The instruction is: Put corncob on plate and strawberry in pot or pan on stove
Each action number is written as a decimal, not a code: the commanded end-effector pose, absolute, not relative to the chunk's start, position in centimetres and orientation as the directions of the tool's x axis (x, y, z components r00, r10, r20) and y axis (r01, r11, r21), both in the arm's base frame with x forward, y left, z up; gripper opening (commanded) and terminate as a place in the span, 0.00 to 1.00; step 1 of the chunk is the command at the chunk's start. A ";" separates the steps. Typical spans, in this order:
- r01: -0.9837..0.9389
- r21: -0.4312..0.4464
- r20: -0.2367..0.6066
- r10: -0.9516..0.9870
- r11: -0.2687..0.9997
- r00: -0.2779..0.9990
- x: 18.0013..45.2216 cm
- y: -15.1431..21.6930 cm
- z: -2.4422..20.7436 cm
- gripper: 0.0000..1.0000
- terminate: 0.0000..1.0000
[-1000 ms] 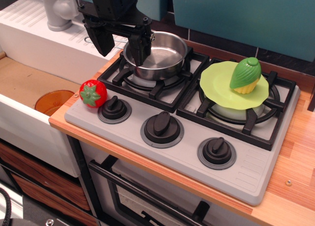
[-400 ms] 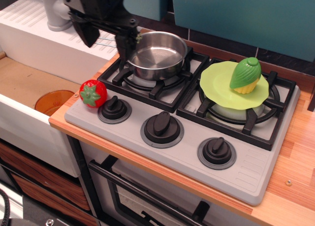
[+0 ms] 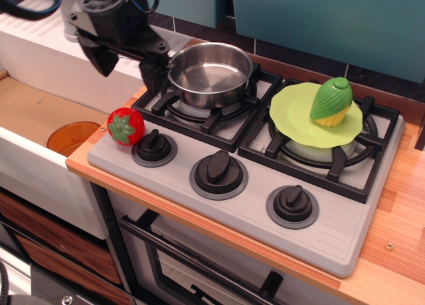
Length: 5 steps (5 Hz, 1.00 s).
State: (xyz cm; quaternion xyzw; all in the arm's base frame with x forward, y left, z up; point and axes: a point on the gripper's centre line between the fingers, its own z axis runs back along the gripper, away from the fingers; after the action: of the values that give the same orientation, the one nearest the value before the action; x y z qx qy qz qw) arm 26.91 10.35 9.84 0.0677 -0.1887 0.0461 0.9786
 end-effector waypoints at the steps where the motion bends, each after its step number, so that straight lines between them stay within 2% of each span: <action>1: -0.119 0.111 0.459 0.055 0.987 0.886 26.9 11.0 9.5 1.00 0.00; 5: -0.084 0.083 0.507 0.031 0.993 0.862 27.4 12.6 6.9 1.00 0.00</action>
State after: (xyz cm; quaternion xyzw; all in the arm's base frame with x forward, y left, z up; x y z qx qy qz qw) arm 26.95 12.37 6.13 0.0408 -0.2514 0.0336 0.9664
